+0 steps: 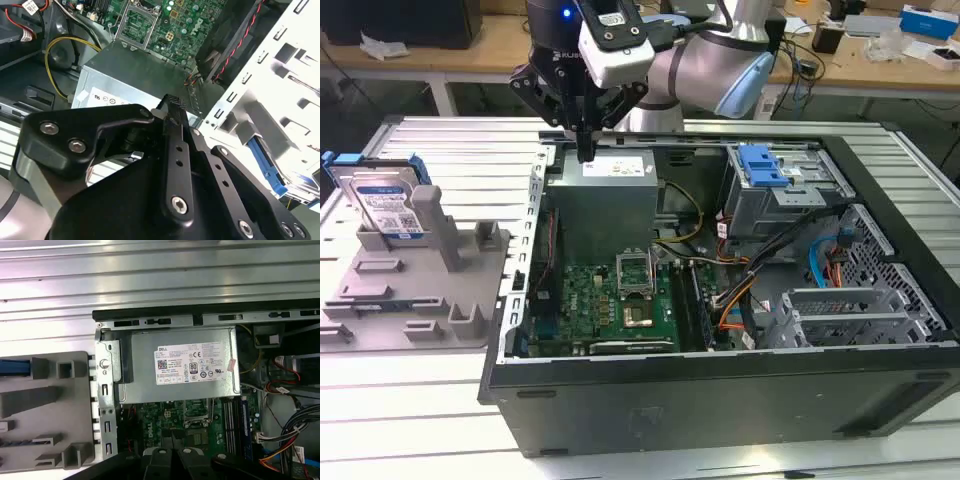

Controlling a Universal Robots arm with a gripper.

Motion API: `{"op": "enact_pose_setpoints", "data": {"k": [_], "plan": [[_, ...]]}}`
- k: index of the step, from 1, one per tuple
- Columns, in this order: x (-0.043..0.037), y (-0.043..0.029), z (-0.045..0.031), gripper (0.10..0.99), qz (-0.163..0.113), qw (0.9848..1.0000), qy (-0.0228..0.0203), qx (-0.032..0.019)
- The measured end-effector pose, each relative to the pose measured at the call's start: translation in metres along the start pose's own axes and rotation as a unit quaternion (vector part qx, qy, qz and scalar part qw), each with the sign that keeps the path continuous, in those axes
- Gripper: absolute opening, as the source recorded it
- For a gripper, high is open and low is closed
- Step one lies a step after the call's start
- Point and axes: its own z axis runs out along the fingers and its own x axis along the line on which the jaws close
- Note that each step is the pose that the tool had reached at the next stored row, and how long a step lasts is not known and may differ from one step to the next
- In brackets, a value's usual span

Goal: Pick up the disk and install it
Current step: 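Reach for the disk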

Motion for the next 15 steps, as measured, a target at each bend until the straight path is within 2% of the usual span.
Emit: {"op": "enact_pose_setpoints", "data": {"k": [8,10,12,15], "plan": [[0.0014,-0.0001,0.0,0.106,0.0,1.0,0.0004,0.0],[0.0096,0.0003,0.0001,0.106,0.0,1.0,0.0013,0.0001],[0.023,0.0023,0.0007,0.106,0.0,1.0,0.0028,0.0002],[0.0386,0.0063,0.0015,0.106,0.0,1.0,0.005,0.0004]]}}
